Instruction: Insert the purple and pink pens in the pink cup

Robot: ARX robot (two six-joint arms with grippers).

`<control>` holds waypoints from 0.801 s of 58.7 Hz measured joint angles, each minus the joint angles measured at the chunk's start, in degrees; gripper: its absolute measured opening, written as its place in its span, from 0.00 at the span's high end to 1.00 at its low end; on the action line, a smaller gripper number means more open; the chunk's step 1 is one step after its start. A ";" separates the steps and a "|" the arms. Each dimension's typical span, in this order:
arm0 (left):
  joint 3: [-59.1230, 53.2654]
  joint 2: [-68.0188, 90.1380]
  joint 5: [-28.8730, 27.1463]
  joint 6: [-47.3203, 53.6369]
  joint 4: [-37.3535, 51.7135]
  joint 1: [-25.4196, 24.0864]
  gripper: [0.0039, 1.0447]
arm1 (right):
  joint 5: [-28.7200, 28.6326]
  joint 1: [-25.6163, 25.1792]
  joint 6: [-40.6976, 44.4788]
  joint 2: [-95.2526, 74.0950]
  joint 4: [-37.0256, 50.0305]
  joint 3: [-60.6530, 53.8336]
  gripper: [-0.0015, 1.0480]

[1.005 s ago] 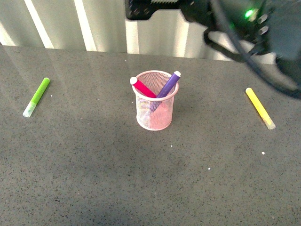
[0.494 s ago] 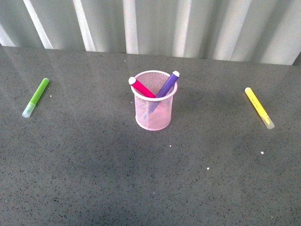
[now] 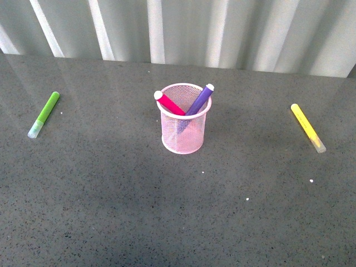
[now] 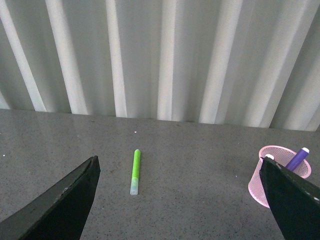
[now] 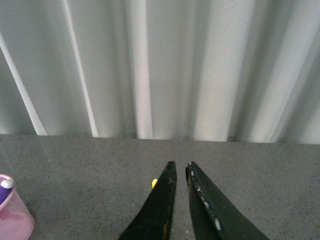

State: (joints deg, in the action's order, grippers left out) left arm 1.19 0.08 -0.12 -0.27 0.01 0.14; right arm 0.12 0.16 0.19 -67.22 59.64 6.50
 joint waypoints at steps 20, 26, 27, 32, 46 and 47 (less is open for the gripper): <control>0.00 0.00 0.02 0.00 0.00 0.00 0.06 | -0.20 -0.07 0.00 14.53 -10.32 -4.09 0.97; 0.00 0.00 0.02 0.00 0.00 0.00 0.06 | -0.17 -0.07 0.00 19.21 -14.12 -4.96 0.97; 0.00 0.00 0.02 0.00 0.00 0.00 0.06 | -0.17 -0.07 0.02 20.13 -14.88 -5.07 0.97; 0.00 0.00 0.02 0.00 0.00 0.00 0.06 | -0.17 -0.07 0.00 23.69 -17.97 -5.29 0.97; 0.00 0.00 0.02 0.00 0.00 0.00 0.06 | -0.17 -0.07 0.00 34.75 -27.74 -5.51 0.97; 0.00 0.00 0.02 0.00 0.00 0.00 0.06 | -0.17 -0.07 0.00 35.87 -28.79 -5.51 0.97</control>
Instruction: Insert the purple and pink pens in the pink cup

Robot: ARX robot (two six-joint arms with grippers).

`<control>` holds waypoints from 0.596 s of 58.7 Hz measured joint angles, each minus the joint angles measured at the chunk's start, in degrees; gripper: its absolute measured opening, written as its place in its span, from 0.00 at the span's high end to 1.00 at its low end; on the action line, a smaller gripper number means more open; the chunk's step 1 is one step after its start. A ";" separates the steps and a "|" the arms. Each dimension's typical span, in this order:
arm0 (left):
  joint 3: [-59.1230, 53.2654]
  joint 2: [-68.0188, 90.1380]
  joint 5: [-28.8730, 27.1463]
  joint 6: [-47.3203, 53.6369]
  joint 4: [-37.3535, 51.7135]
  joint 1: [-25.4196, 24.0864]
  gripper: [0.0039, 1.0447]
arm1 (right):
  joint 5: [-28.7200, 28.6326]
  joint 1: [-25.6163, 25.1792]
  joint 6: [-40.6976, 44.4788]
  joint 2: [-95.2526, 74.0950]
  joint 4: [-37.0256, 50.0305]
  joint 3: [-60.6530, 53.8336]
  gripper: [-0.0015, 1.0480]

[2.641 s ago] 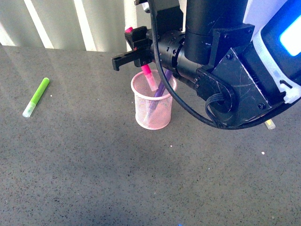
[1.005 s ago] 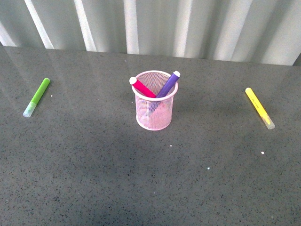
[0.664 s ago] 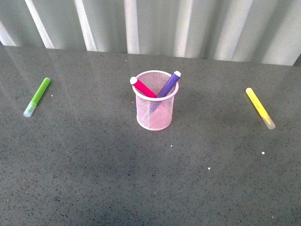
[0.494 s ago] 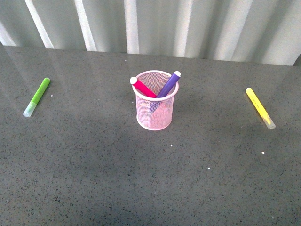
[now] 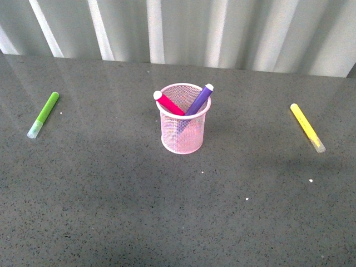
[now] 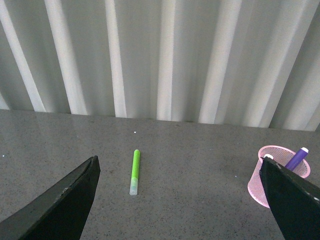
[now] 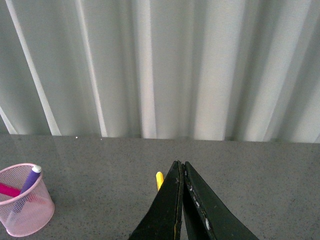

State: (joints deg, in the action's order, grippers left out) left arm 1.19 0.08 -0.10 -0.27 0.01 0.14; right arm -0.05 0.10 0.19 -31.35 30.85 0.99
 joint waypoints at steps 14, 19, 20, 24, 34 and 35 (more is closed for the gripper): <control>0.00 0.00 0.00 0.00 0.00 0.00 0.06 | 0.00 0.00 0.00 7.74 -7.23 -0.04 0.97; 0.00 0.00 0.00 0.00 0.00 0.00 0.06 | 0.00 0.00 0.00 10.12 -9.55 -0.04 0.97; 0.00 0.00 0.00 0.00 0.00 0.00 0.06 | 0.00 0.00 0.00 10.62 -10.05 -0.04 0.97; 0.00 0.00 0.00 0.00 0.00 0.00 0.06 | 0.00 0.00 0.00 12.33 -11.69 -0.04 0.97; 0.00 0.00 0.00 0.00 0.00 0.00 0.06 | 0.00 0.00 0.00 15.74 -15.04 -0.04 0.97; 0.00 0.00 0.00 0.00 0.00 0.00 0.06 | 0.00 0.00 0.00 16.13 -15.41 -0.04 0.97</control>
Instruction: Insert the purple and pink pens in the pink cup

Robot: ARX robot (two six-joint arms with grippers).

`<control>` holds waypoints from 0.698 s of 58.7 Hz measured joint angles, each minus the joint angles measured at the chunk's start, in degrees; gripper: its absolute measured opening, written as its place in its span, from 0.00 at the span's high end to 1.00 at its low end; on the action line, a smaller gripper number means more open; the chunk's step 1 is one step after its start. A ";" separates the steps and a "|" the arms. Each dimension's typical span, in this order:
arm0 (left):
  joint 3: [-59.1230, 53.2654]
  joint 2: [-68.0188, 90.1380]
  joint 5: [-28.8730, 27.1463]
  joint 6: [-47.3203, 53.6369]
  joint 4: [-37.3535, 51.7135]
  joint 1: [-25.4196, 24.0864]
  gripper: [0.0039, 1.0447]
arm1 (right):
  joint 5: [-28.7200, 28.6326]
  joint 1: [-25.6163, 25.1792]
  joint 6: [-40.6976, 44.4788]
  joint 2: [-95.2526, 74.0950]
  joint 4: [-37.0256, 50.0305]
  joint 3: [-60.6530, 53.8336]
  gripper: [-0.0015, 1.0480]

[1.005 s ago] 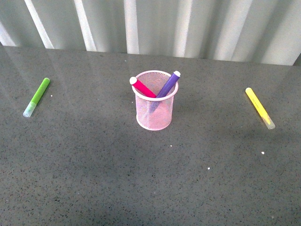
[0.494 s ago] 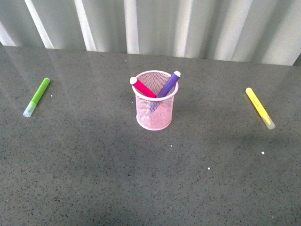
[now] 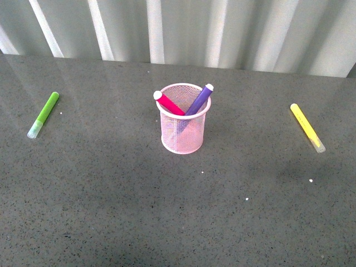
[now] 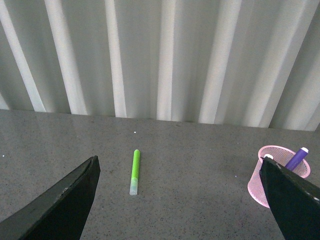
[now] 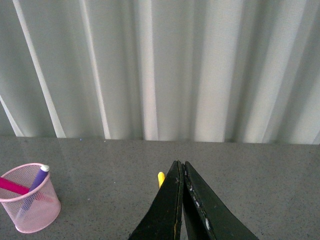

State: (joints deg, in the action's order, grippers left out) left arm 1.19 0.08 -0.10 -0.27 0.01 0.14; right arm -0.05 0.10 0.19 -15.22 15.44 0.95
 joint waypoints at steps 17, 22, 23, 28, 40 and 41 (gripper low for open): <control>0.00 0.00 0.00 0.00 0.00 0.00 0.06 | 0.00 0.00 0.00 4.42 -4.42 0.00 0.97; 0.00 0.00 0.00 0.00 0.00 0.00 0.06 | 0.00 0.00 0.00 6.21 -6.29 0.04 0.97; 0.00 0.00 0.00 0.00 0.00 0.00 0.06 | 0.02 0.00 -0.02 7.02 -7.30 0.07 0.97; 0.00 0.00 -0.02 0.00 0.00 0.00 0.06 | 0.00 0.00 -0.02 12.74 -14.75 0.02 0.97; 0.00 0.02 0.00 0.00 0.00 0.00 0.06 | 0.11 0.00 -0.02 14.97 -15.34 0.04 0.97; 0.00 0.02 0.00 0.00 0.00 0.00 0.06 | 0.11 0.00 -0.02 14.97 -15.34 0.04 0.97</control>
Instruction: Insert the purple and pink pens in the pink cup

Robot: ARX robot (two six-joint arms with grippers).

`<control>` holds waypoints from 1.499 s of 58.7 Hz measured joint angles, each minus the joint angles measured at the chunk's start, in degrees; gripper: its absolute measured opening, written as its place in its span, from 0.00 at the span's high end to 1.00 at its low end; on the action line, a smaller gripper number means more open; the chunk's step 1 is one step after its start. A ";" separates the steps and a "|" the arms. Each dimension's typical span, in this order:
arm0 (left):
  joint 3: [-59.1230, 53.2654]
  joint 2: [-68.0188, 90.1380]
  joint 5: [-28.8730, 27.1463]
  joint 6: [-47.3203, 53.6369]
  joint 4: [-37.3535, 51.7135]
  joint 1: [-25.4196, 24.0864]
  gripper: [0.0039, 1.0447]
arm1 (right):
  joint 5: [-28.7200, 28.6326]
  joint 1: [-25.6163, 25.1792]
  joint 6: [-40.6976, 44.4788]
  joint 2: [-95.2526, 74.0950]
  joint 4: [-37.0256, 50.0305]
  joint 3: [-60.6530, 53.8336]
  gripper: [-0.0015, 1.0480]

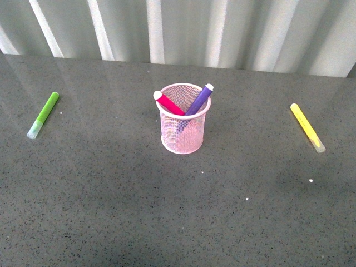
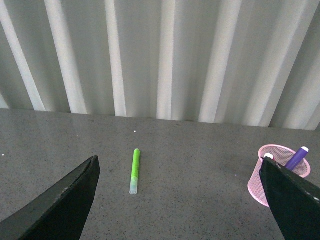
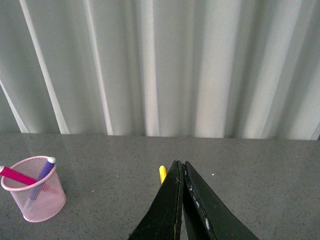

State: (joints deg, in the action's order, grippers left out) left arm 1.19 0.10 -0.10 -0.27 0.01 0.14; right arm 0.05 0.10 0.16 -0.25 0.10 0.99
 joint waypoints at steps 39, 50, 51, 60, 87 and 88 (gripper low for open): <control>0.00 -0.02 0.00 0.00 0.00 0.00 0.06 | 0.00 0.00 -0.13 0.00 0.00 0.00 0.07; 0.00 -0.02 0.00 0.00 0.00 0.00 0.06 | 0.00 0.00 -0.11 0.00 0.00 0.00 0.07; 0.00 -0.02 0.00 0.00 0.00 0.00 0.06 | 0.00 0.00 -0.13 0.00 0.00 0.00 0.07; 0.00 -0.02 0.00 0.00 0.00 0.00 0.06 | 0.00 0.00 -0.13 0.00 0.00 0.00 0.07; 0.00 -0.02 0.00 0.00 0.00 0.00 0.06 | 0.00 0.00 -0.11 0.00 0.00 0.00 0.07; 0.00 -0.02 0.00 0.00 0.00 0.00 0.06 | 0.00 0.00 -0.13 0.00 0.00 0.00 0.07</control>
State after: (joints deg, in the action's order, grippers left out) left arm 1.19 0.08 -0.10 -0.27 0.01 0.14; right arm 0.05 0.10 0.03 -0.25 0.10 0.99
